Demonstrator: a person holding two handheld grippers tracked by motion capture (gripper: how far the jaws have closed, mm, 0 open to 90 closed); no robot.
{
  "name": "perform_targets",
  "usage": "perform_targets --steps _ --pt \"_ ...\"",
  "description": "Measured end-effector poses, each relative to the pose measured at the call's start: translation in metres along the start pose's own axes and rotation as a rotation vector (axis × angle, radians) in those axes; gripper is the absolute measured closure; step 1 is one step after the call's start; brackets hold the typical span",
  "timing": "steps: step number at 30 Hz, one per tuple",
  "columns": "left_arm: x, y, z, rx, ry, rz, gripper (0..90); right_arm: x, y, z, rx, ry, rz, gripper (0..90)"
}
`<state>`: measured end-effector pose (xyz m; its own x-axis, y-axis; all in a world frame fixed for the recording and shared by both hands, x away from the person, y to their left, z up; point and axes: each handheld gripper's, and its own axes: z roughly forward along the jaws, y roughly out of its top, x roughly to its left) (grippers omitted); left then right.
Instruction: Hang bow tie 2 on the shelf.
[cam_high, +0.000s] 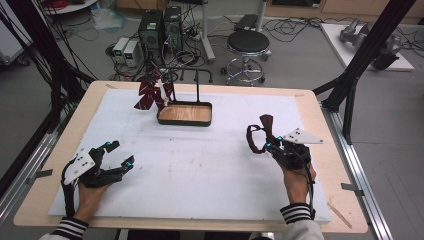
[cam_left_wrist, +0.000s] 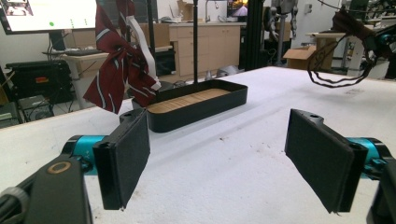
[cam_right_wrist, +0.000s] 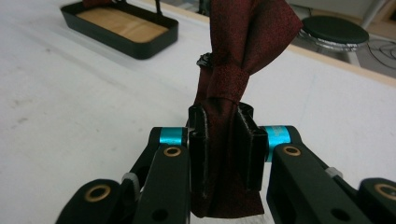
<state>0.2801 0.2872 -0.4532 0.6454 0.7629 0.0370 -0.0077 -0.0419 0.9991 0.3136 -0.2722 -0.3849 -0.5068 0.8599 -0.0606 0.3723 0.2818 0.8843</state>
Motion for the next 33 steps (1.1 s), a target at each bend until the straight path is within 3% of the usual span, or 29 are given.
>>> perform_targets --steps 8,14,33 --pt "0.000 0.000 0.000 -0.002 0.000 -0.001 22.4 0.014 0.017 0.005 -0.070 0.053 -0.027 77.2" --pt "0.000 0.000 0.000 -0.002 0.001 -0.003 22.4 0.020 0.027 0.014 -0.112 0.082 -0.010 77.3" --pt "0.001 0.000 0.000 -0.003 0.000 -0.007 22.5 0.041 0.061 0.035 -0.182 0.137 -0.015 77.2"
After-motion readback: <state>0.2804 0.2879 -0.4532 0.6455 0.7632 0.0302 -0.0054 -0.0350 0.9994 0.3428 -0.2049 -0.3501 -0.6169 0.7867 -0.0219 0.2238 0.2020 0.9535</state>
